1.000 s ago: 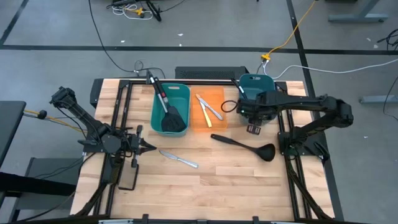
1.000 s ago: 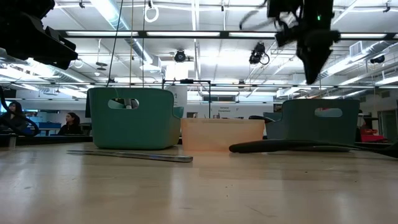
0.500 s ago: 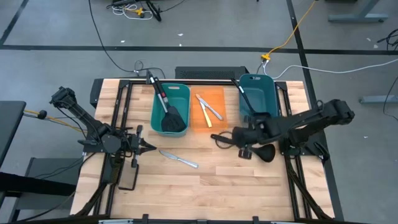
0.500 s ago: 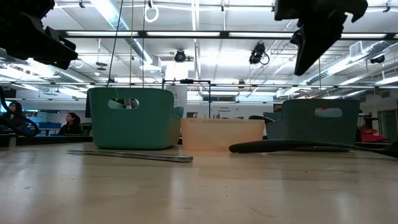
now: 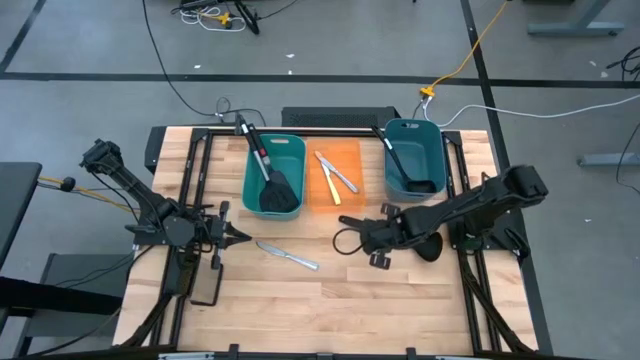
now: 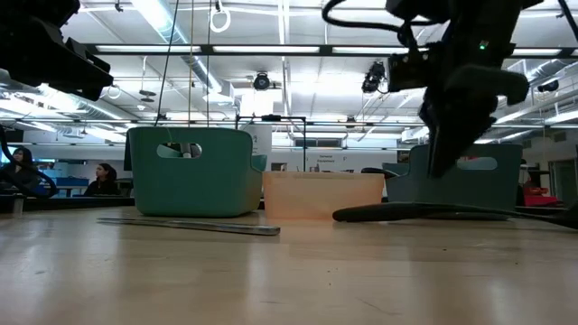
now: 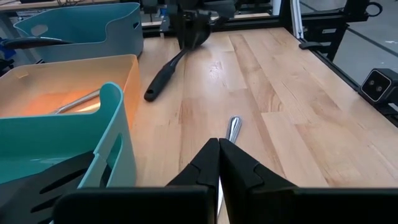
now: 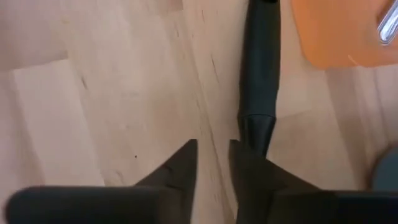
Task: Pick & Place Kitchen Items
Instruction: Put the black serving spoon into the blue bin
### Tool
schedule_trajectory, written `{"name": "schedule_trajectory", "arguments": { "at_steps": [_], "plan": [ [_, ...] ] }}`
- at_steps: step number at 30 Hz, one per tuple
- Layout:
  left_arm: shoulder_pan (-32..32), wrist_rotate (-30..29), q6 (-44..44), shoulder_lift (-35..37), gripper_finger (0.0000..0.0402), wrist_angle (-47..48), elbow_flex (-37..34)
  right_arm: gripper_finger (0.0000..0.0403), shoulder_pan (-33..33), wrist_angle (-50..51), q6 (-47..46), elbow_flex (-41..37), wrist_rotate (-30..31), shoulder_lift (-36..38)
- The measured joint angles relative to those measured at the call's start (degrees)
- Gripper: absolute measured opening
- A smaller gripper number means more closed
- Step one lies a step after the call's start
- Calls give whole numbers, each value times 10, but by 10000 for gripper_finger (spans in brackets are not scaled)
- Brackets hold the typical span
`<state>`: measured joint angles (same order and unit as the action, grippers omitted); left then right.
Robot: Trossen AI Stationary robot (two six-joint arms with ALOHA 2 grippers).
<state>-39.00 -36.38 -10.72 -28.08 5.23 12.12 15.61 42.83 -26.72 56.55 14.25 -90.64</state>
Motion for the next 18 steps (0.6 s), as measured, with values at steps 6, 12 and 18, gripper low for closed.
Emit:
{"name": "schedule_trajectory", "arguments": {
  "at_steps": [6, 12, 18],
  "plan": [
    [0, 0, 0, 0, 12, 0, 0, 185, 0, 2, -10, 0, 34, -40],
    [0, 0, 0, 0, 12, 1, 0, 229, -5, 1, -13, 0, 52, -55],
    [0, 0, 0, 0, 12, 1, 0, 224, -17, 14, -12, -1, 47, -55]
  ]
}}
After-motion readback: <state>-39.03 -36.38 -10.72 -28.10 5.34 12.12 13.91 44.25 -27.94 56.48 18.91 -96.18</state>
